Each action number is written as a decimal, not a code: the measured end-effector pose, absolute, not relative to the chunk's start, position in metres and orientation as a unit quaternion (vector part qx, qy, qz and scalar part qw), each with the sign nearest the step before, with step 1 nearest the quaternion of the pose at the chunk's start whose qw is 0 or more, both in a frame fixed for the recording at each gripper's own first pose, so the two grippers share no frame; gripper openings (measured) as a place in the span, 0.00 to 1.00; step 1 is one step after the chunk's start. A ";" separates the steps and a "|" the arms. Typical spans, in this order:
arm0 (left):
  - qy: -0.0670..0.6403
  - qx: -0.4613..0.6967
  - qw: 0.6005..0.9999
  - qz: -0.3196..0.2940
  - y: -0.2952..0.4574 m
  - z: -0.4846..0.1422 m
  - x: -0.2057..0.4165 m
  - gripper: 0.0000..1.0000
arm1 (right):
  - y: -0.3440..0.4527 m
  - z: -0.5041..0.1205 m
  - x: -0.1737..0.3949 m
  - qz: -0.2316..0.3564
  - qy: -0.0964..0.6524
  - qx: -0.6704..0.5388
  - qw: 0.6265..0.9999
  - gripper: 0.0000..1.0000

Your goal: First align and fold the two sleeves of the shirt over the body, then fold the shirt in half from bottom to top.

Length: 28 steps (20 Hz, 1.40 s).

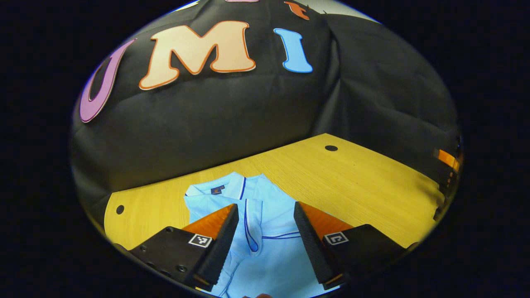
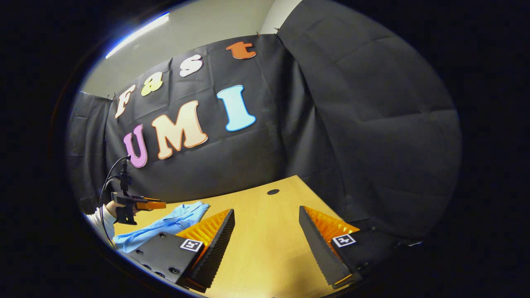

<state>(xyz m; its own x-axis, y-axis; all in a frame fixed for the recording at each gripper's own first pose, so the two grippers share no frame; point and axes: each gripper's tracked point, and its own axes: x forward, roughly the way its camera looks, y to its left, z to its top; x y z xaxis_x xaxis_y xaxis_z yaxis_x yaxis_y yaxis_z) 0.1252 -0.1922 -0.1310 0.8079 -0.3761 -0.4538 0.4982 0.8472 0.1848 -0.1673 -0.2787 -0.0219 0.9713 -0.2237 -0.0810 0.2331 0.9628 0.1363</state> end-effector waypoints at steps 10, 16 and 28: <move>0.175 0.137 0.954 -0.203 -0.105 -0.095 0.014 0.82 | -0.148 -0.072 -0.163 -0.033 0.081 0.051 0.995 0.97; 0.201 0.141 0.952 -0.183 -0.043 -0.123 -0.070 0.82 | -0.051 -0.121 -0.178 0.049 0.141 0.029 0.988 0.97; 0.280 0.135 0.941 -0.135 0.050 -0.187 -0.178 0.82 | 0.016 -0.189 -0.229 0.093 0.236 -0.077 0.964 0.98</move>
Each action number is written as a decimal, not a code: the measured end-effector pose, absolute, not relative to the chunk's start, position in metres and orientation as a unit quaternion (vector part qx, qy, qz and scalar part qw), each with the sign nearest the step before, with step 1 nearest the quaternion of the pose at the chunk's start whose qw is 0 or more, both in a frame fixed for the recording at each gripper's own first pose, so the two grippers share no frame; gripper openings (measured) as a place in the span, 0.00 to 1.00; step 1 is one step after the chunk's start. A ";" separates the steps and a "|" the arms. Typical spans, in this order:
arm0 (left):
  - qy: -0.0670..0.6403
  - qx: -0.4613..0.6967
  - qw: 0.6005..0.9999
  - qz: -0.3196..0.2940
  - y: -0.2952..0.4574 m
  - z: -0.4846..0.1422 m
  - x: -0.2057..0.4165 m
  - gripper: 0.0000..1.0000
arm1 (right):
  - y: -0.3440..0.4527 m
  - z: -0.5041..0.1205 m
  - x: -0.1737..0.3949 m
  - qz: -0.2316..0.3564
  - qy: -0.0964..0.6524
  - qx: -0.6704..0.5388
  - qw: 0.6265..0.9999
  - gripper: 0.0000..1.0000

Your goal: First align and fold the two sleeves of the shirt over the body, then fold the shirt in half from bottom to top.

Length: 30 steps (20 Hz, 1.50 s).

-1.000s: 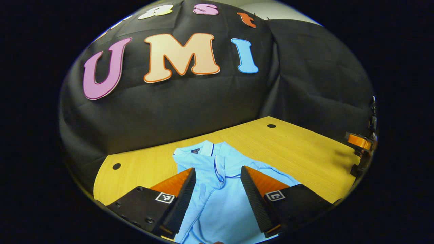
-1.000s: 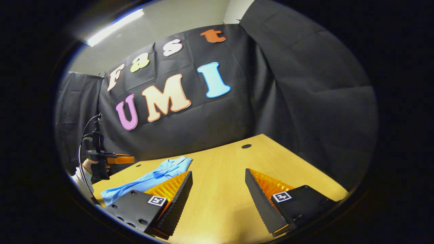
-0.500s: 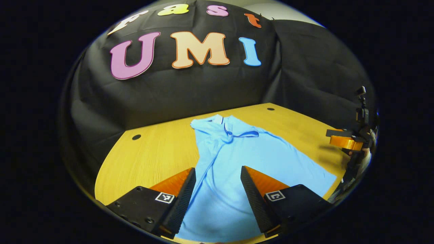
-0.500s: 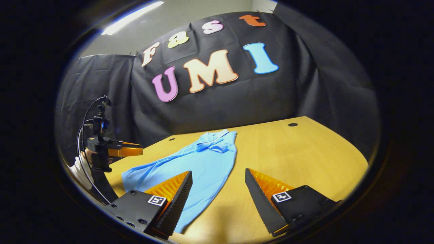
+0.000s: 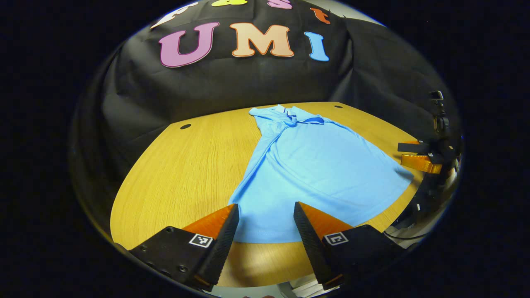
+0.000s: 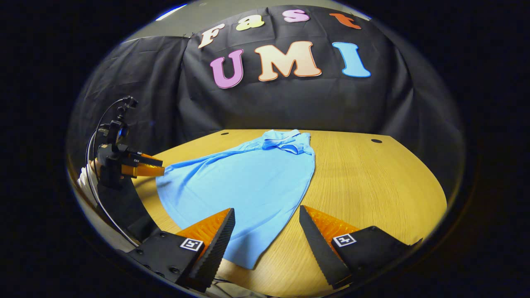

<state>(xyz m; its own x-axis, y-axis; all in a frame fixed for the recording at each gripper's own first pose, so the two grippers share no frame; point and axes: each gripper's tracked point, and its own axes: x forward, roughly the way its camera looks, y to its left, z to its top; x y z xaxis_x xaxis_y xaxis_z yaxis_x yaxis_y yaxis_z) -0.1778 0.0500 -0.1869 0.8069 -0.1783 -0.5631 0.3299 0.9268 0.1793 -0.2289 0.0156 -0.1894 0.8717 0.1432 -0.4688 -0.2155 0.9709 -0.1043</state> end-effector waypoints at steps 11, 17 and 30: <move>0.303 0.112 0.935 -0.148 0.051 -0.214 -0.185 0.81 | 0.028 -0.224 -0.243 0.111 0.274 -0.095 0.951 0.98; 0.287 0.107 0.936 -0.176 0.028 -0.217 -0.189 0.36 | 0.043 -0.227 -0.247 0.137 0.279 -0.095 0.946 0.77; 0.257 0.084 0.947 -0.173 0.022 -0.217 -0.181 0.02 | 0.062 -0.229 -0.236 0.141 0.267 -0.112 0.947 0.02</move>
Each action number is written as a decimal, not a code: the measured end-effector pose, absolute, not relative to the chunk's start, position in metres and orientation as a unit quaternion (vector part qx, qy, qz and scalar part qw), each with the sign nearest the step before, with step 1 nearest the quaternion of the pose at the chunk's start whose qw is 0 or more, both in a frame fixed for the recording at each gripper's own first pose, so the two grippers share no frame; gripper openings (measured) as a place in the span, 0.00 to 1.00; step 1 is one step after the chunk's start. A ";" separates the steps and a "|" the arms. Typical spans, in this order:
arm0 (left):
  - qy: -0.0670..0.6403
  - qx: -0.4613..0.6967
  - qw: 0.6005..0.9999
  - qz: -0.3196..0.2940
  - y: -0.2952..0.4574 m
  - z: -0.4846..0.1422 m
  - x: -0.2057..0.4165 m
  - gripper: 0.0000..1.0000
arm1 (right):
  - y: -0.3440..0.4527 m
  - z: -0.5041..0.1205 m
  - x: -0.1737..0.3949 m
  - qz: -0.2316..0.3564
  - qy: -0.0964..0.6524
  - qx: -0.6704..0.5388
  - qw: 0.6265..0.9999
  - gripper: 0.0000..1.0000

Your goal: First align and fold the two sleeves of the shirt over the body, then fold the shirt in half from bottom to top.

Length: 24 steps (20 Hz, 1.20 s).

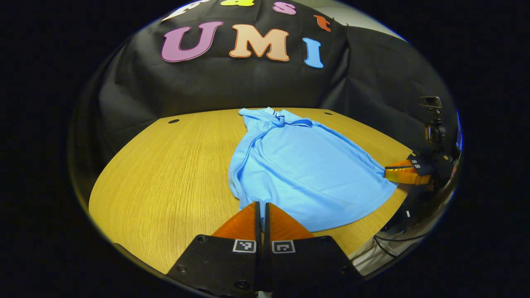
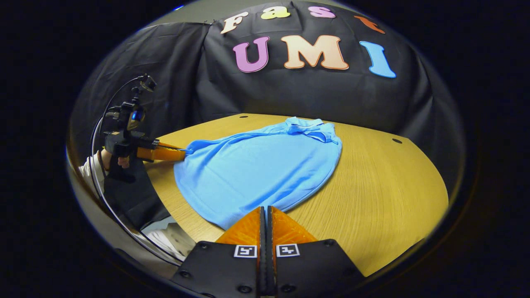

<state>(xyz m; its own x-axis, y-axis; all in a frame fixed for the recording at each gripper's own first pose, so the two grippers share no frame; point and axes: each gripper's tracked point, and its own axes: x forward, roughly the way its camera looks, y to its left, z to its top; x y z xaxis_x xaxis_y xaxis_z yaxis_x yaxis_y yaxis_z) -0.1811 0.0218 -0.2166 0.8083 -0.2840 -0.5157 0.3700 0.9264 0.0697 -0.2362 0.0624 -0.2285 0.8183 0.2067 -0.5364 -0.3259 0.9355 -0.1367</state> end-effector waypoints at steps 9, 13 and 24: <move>0.217 0.033 0.952 -0.214 -0.008 -0.166 -0.151 0.00 | 0.064 -0.181 -0.187 0.130 0.219 -0.117 0.960 0.02; 0.182 0.014 0.956 -0.230 -0.018 -0.131 -0.120 0.00 | 0.062 -0.152 -0.159 0.126 0.196 -0.147 0.961 0.02; 0.097 -0.002 0.971 -0.218 -0.019 -0.042 0.005 0.00 | 0.023 -0.084 -0.030 0.071 0.148 -0.198 0.966 0.02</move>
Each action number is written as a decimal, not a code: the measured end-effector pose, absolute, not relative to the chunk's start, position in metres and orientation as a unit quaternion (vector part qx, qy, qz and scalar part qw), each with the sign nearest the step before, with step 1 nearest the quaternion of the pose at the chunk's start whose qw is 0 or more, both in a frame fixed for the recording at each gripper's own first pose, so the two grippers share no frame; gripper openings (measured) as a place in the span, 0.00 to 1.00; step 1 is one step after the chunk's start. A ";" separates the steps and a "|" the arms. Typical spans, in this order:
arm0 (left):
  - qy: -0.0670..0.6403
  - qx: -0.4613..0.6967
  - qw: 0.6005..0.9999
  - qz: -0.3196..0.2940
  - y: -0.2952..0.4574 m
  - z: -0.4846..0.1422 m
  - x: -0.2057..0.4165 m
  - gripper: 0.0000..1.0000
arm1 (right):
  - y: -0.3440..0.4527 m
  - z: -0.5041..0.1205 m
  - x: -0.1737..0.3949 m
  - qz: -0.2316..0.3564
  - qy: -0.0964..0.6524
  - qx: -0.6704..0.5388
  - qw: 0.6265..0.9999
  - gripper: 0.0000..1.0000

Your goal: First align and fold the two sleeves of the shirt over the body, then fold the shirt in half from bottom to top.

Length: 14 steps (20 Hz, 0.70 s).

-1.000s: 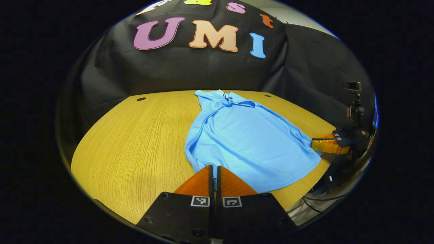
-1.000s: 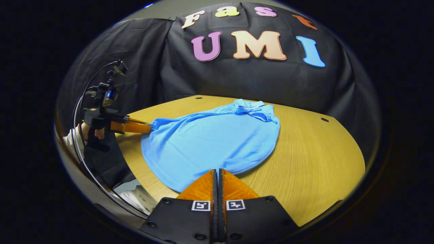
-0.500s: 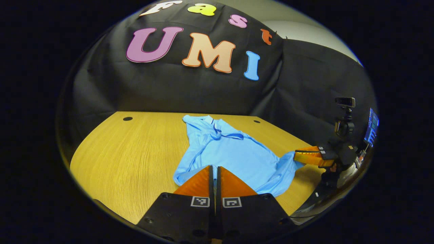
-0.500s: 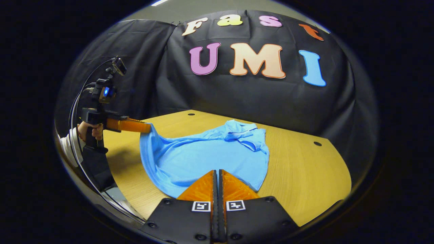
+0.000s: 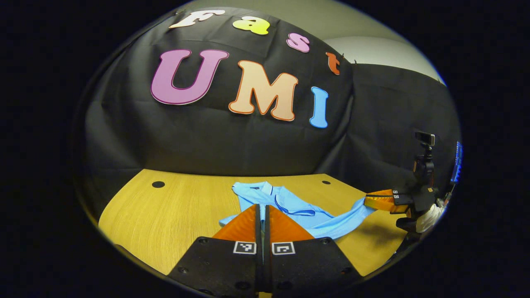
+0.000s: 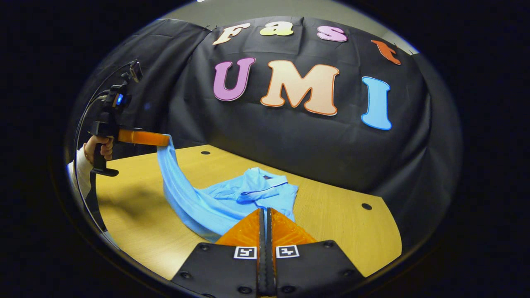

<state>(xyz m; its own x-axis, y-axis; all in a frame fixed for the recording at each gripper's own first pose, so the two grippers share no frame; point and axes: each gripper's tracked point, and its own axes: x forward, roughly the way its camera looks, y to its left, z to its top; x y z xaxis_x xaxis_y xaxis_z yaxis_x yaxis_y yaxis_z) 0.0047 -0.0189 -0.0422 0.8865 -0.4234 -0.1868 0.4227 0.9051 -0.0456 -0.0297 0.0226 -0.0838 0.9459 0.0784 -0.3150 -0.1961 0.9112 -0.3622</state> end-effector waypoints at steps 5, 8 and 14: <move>0.084 0.003 0.978 -0.190 -0.016 -0.032 0.067 0.00 | 0.002 -0.065 0.040 0.036 0.152 -0.173 0.972 0.02; 0.081 -0.003 0.980 -0.183 -0.021 -0.027 0.100 0.00 | -0.007 -0.069 0.077 0.017 0.171 -0.171 0.970 0.02; 0.077 0.028 0.987 -0.141 -0.015 -0.043 0.184 0.00 | -0.018 -0.087 0.157 -0.026 0.201 -0.164 0.965 0.02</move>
<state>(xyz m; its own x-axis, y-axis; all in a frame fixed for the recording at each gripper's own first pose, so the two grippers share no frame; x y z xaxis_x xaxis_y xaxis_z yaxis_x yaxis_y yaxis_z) 0.1839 -0.0152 -0.0432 0.9485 -0.2741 -0.1590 0.2828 0.9586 0.0343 0.1575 -0.0183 -0.0872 0.9176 -0.1162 -0.3802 -0.0159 0.9448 -0.3272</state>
